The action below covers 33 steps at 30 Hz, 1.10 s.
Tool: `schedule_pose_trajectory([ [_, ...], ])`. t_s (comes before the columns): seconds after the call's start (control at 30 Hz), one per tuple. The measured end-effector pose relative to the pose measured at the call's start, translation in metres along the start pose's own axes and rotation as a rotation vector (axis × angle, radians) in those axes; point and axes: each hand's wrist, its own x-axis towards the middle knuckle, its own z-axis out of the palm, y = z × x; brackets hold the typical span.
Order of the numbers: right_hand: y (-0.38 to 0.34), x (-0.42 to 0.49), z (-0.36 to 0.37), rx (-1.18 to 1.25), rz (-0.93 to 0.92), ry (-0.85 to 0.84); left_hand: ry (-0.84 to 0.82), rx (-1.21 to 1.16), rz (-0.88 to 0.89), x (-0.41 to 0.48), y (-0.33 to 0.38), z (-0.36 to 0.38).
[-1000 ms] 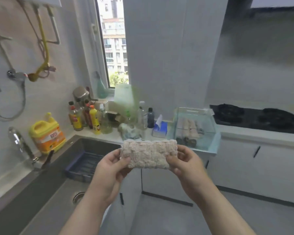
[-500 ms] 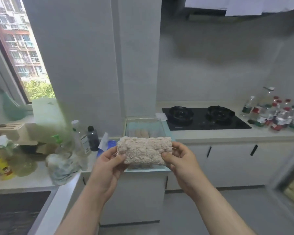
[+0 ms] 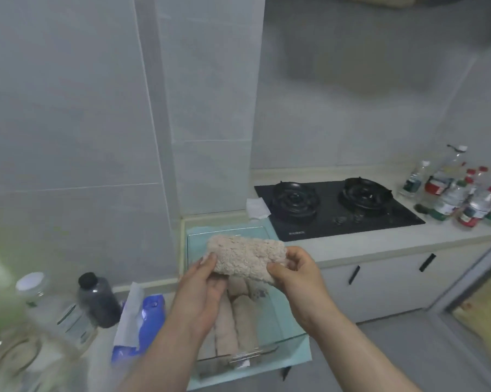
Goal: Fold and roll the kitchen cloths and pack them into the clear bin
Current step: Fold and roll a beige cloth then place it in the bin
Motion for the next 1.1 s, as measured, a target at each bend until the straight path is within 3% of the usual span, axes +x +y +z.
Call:
schedule_pose_trajectory([
  [0.13,0.009,0.035,-0.006,-0.111,0.026,0.034,0.016,0.041,-0.125,0.044,-0.012,0.002],
  [0.3,0.006,0.063,-0.021,-0.299,0.176,-0.170,-0.050,0.148,-0.134,0.079,-0.013,-0.007],
  [0.47,-0.004,0.089,-0.023,-0.316,0.172,-0.294,-0.156,0.287,-0.184,0.100,-0.008,-0.003],
  [0.6,0.005,0.103,-0.010,-0.520,0.229,-0.364,-0.124,0.425,-0.191,0.109,-0.017,0.005],
  [0.7,0.014,0.105,-0.009,-0.722,0.252,-0.281,-0.033,0.728,-0.167,0.118,-0.028,-0.009],
  [0.8,0.032,0.096,-0.008,-1.184,0.232,-0.220,0.080,1.158,-0.129,0.117,-0.037,-0.030],
  [0.93,0.075,0.085,0.001,-1.466,0.206,-0.257,-0.221,1.768,-0.260,0.110,-0.052,-0.060],
  [1.1,0.122,0.103,0.010,-1.693,0.223,-0.377,-0.295,1.888,-0.328,0.107,-0.058,-0.079],
])
